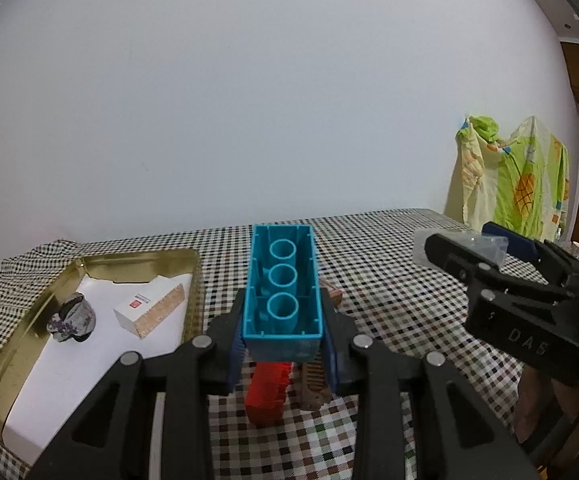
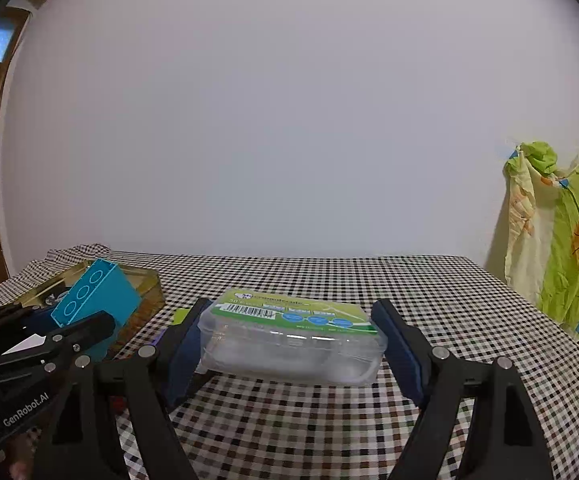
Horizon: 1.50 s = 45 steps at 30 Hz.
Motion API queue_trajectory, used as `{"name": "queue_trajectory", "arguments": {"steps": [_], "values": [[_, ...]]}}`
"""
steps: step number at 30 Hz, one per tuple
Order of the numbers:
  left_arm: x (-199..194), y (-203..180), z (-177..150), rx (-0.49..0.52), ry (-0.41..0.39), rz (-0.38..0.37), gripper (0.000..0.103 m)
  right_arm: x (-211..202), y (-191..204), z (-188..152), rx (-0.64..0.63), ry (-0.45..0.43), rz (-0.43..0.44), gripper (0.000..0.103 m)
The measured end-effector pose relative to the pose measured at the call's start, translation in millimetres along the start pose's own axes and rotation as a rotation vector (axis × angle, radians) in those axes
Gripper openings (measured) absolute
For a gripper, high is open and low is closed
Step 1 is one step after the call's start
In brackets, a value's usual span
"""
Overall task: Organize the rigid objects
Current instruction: 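Carry the blue brick with the left gripper while the right carries the floss box toward the tray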
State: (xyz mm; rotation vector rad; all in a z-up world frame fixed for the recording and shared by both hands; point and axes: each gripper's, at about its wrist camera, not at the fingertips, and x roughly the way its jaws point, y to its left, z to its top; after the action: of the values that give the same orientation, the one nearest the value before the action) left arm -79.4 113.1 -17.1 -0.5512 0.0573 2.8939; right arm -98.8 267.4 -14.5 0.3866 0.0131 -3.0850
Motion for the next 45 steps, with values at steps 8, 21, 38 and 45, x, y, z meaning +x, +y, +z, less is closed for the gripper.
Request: {"name": "queue_trajectory", "arguments": {"steps": [8,21,38,45], "values": [[-4.9,12.6,-1.7,-0.027,0.004,0.035,0.030,4.1,13.5,0.3,-0.009,0.005,0.017,0.082],[-8.3,22.0,-3.7,-0.038,-0.002,0.052,0.030,6.9,27.0,0.2,-0.016,0.004,0.050,0.082],[-15.8,49.8,-8.0,-0.071,-0.010,0.090,0.030,8.4,43.3,-0.1,-0.030,0.000,0.093,0.082],[-21.2,60.8,-9.7,-0.077,-0.023,0.108,0.030,12.0,50.2,-1.8,-0.037,-0.004,0.112,0.082]]}}
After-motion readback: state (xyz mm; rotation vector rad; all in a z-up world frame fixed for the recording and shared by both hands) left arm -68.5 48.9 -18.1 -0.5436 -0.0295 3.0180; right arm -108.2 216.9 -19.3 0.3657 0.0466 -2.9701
